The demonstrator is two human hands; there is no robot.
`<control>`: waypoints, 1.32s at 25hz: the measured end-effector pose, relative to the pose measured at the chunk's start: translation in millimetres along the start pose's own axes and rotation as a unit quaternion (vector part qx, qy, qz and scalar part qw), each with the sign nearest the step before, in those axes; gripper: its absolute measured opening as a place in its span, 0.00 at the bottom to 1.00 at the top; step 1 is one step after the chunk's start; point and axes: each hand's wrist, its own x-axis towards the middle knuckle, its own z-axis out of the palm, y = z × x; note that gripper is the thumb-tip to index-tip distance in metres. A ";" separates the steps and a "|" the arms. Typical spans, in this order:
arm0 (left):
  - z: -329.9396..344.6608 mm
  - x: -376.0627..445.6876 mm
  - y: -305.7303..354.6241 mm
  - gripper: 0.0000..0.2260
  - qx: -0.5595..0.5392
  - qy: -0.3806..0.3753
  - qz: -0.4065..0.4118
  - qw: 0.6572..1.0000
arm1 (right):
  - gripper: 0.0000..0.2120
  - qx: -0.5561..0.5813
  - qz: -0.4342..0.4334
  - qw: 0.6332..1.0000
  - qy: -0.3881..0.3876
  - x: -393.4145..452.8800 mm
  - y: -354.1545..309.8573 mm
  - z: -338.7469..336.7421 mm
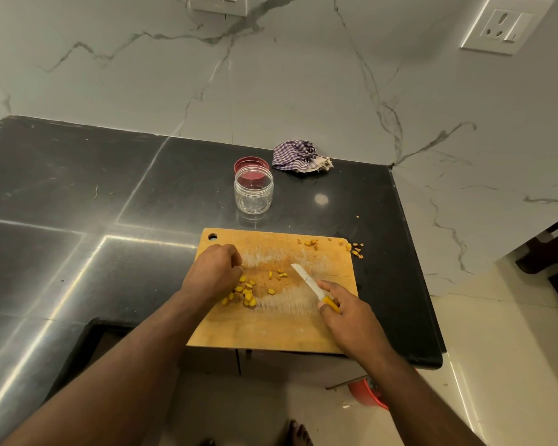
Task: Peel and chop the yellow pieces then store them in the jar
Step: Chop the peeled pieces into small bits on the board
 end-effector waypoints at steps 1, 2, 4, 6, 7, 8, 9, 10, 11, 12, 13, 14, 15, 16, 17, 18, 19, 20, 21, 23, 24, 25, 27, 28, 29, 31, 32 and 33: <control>0.0 1.4 0.1 0.05 -0.007 -0.002 -0.005 1.000 | 0.20 -0.021 -0.018 1.000 -0.007 -2.1 0.6 -0.8; -0.7 2.9 0.2 0.07 -0.018 -0.007 -0.014 1.000 | 0.21 -0.040 -0.040 0.998 -0.017 -4.3 -0.7 0.4; -2.1 6.7 0.5 0.06 -0.041 -0.018 -0.032 0.998 | 0.22 -0.067 -0.081 0.994 -0.032 -7.6 -7.6 8.8; -3.1 9.0 1.7 0.06 -0.044 -0.025 -0.032 0.998 | 0.23 -0.100 -0.107 0.989 -0.028 -6.7 -16.5 22.3; -3.5 9.0 2.6 0.05 -0.042 -0.025 -0.030 0.998 | 0.23 -0.114 -0.110 0.987 -0.023 -4.5 -19.3 28.5; -3.7 8.2 3.4 0.05 -0.041 -0.024 -0.029 0.998 | 0.23 -0.126 -0.108 0.986 -0.019 -2.5 -19.9 32.7; -3.4 7.6 3.9 0.05 -0.041 -0.023 -0.027 0.999 | 0.23 -0.133 -0.101 0.986 -0.016 -1.8 -18.0 35.2; -3.2 7.1 4.1 0.05 -0.040 -0.021 -0.024 0.999 | 0.23 -0.136 -0.093 0.986 -0.013 -2.8 -14.7 35.7; -2.8 6.8 4.7 0.06 -0.039 -0.021 -0.020 0.999 | 0.23 -0.135 -0.082 0.987 -0.006 -4.6 -10.3 34.1; -2.2 6.5 6.0 0.06 -0.042 -0.022 -0.016 0.999 | 0.23 -0.129 -0.070 0.989 0.007 -6.9 -5.6 31.1; -1.1 6.6 7.9 0.06 -0.048 -0.026 -0.012 0.998 | 0.23 -0.122 -0.055 0.991 0.024 -8.9 -0.5 27.6; 0.3 6.8 10.7 0.06 -0.058 -0.032 -0.008 0.998 | 0.23 -0.116 -0.039 0.992 0.042 -10.9 4.0 24.2; 2.1 7.1 14.4 0.05 -0.068 -0.040 -0.004 0.997 | 0.23 -0.111 -0.024 0.992 0.056 -13.0 7.4 21.7; 3.5 7.1 19.5 0.05 -0.078 -0.048 -0.002 0.996 | 0.23 -0.107 -0.018 0.992 0.064 -15.0 8.8 19.9; 5.4 7.4 24.4 0.04 -0.085 -0.055 0.001 0.995 | 0.23 -0.105 -0.023 0.992 0.061 -16.9 8.4 19.5; 7.5 7.9 29.1 0.04 -0.090 -0.062 0.002 0.994 | 0.23 -0.106 -0.039 0.993 0.047 -18.5 6.0 20.3; 9.4 8.5 32.7 0.04 -0.093 -0.067 0.003 0.993 | 0.24 -0.109 -0.058 0.992 0.028 -19.6 2.1 22.8; 10.5 8.8 35.2 0.04 -0.093 -0.069 0.003 0.993 | 0.24 -0.114 -0.075 0.991 0.012 -20.0 -2.7 26.1; 11.6 9.2 36.8 0.04 -0.091 -0.069 0.003 0.993 | 0.24 -0.122 -0.084 0.989 0.004 -19.1 -6.4 29.1; 12.5 9.5 36.9 0.04 -0.090 -0.072 0.003 0.993 | 0.24 -0.134 -0.077 0.988 0.012 -15.3 -8.1 31.1; 12.6 9.3 36.6 0.03 -0.092 -0.075 0.005 0.993 | 0.23 -0.132 -0.064 0.989 0.025 -14.2 -5.9 29.2; 13.0 9.1 36.7 0.03 -0.095 -0.077 0.009 0.992 | 0.23 -0.128 -0.047 0.990 0.039 -14.3 -1.7 25.6; 14.6 8.4 39.4 0.04 -0.102 -0.083 0.023 0.991 | 0.22 -0.112 -0.017 0.992 0.062 -15.2 9.9 15.5; 16.2 8.3 41.5 0.04 -0.105 -0.087 0.030 0.990 | 0.22 -0.094 -0.010 0.993 0.066 -15.6 14.1 11.2; 17.7 8.2 43.3 0.06 -0.108 -0.090 0.036 0.989 | 0.22 -0.069 -0.010 0.996 0.062 -15.7 15.4 8.9; 19.9 8.4 44.1 0.08 -0.108 -0.088 0.041 0.989 | 0.22 -0.010 -0.020 0.999 0.046 -16.3 10.4 9.2; 20.1 8.6 42.9 0.10 -0.102 -0.084 0.042 0.990 | 0.22 0.014 -0.024 0.999 0.040 -16.6 6.4 10.3; 20.2 8.7 40.9 0.10 -0.094 -0.079 0.041 0.992 | 0.23 0.027 -0.026 0.999 0.036 -17.1 3.4 11.8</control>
